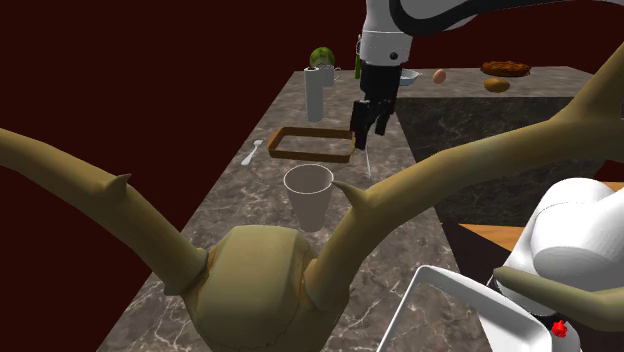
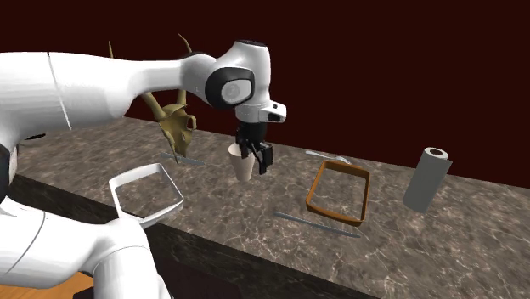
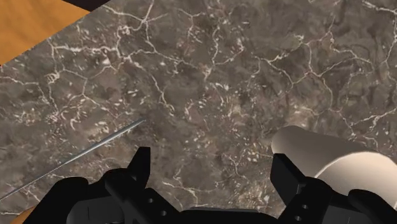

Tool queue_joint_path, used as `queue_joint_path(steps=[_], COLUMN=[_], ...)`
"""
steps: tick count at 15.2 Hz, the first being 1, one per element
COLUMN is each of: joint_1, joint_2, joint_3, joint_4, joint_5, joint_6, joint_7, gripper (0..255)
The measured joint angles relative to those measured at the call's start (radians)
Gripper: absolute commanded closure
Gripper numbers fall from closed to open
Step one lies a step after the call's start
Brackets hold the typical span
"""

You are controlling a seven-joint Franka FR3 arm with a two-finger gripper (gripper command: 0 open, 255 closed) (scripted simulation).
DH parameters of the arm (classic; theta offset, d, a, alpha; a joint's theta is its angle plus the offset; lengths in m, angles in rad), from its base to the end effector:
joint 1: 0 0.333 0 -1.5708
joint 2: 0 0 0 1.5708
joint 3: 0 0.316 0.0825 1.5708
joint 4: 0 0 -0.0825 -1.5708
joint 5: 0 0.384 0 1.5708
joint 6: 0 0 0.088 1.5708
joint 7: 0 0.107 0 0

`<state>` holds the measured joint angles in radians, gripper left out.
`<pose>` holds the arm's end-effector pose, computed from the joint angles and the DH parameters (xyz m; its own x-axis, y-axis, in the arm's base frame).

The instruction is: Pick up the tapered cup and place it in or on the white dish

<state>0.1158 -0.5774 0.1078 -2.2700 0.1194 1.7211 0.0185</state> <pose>0.3664 0.1023 0.5722 0.9850 0.1705 0.0247 0.1717 -0.9833 -0.0602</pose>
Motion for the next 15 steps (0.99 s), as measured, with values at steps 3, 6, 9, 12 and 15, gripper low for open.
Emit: queue_joint_path(steps=[3,6,9,12,15], joint_1=[0.024,0.046,0.063,0.069,0.071], joint_2=[0.072,0.132,0.209,0.224,0.229], joint_3=[0.037,0.068,0.100,0.110,0.116], joint_4=[0.030,0.063,0.123,0.104,0.072], joint_5=[0.036,0.066,0.086,0.092,0.096], joint_6=[0.045,0.078,0.100,0.137,0.174], joint_7=[0.032,0.057,0.087,0.092,0.091], gripper=[0,0,0,0,0])
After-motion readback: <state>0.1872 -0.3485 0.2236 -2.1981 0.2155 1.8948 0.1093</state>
